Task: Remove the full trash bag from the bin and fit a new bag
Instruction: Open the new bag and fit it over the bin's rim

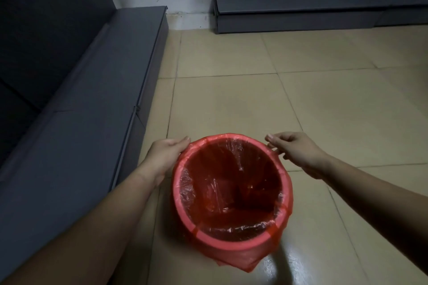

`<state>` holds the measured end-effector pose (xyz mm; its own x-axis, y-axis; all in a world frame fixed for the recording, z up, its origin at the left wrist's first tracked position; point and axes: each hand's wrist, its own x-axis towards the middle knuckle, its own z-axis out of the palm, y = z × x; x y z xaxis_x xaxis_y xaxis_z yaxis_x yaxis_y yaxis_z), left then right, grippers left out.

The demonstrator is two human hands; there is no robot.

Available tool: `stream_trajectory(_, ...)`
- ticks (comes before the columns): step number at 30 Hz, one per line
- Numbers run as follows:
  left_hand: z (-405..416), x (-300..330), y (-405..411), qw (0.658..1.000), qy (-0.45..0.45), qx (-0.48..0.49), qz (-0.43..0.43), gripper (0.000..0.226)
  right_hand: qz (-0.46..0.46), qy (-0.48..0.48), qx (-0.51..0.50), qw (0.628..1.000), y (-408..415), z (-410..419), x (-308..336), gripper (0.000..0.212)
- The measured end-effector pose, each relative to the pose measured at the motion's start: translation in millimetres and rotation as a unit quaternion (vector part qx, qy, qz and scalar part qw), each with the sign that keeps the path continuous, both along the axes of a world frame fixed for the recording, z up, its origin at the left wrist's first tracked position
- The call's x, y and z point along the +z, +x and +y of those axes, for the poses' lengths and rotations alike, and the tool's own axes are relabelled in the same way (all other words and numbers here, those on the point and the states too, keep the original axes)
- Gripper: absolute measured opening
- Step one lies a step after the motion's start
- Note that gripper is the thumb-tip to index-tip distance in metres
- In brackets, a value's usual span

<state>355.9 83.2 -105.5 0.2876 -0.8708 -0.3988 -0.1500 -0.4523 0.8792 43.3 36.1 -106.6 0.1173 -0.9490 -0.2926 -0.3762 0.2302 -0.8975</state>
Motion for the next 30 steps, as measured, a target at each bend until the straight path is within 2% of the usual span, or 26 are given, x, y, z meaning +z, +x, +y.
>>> stream_trajectory(3,-7.6,-6.5,-1.6,0.999,0.031,0.008,0.026,0.025,-0.019,0.033,-0.024,0.999,11.9,-3.4,-8.0,0.023)
stream_trajectory(6,-7.4,-12.3,-4.1,0.996,0.044,0.045,0.056,0.021,-0.047,0.056,-0.055,0.996,14.5,-0.6,-14.5,0.032)
stream_trajectory(11,-2.3,-13.7,-2.3,0.993,0.066,0.054,0.079,0.032,-0.05,0.061,-0.064,0.995,13.0,3.4,-15.5,0.036)
stream_trajectory(14,10.1,-2.7,0.2,0.997,0.046,0.065,-0.01,0.036,0.032,0.005,-0.071,0.997,5.1,12.3,-4.8,0.036)
stream_trajectory(16,38.3,16.4,-0.4,0.996,0.033,0.06,-0.063,0.04,0.095,-0.036,-0.078,0.992,-6.9,31.9,5.6,0.045)
stream_trajectory(18,80.1,24.8,1.3,0.996,0.044,0.036,-0.062,0.046,0.15,-0.053,-0.065,0.985,-20.8,61.8,16.9,0.056)
stream_trajectory(22,159.0,10.3,-3.4,0.99,0.129,-0.054,0.001,0.064,0.215,-0.012,0.075,0.974,-35.4,120.7,17.8,0.058)
stream_trajectory(24,177.0,-5.3,-11.6,0.983,0.157,-0.097,-0.001,0.065,0.197,-0.004,0.122,0.973,-33.5,140.1,11.5,0.06)
stream_trajectory(26,183.6,-12.2,-25.8,0.981,0.16,-0.112,0.015,0.045,0.164,0.005,0.16,0.973,-27.2,152.9,6.9,0.054)
stream_trajectory(28,184.2,-13.6,-39.0,0.982,0.142,-0.112,0.047,0.032,0.098,0.023,0.185,0.978,-18.8,162.1,5.2,0.042)
stream_trajectory(30,184.1,-15.0,-46.1,0.984,0.123,-0.1,0.079,0.03,0.029,0.069,0.163,0.984,-12.7,167.7,2.5,0.035)
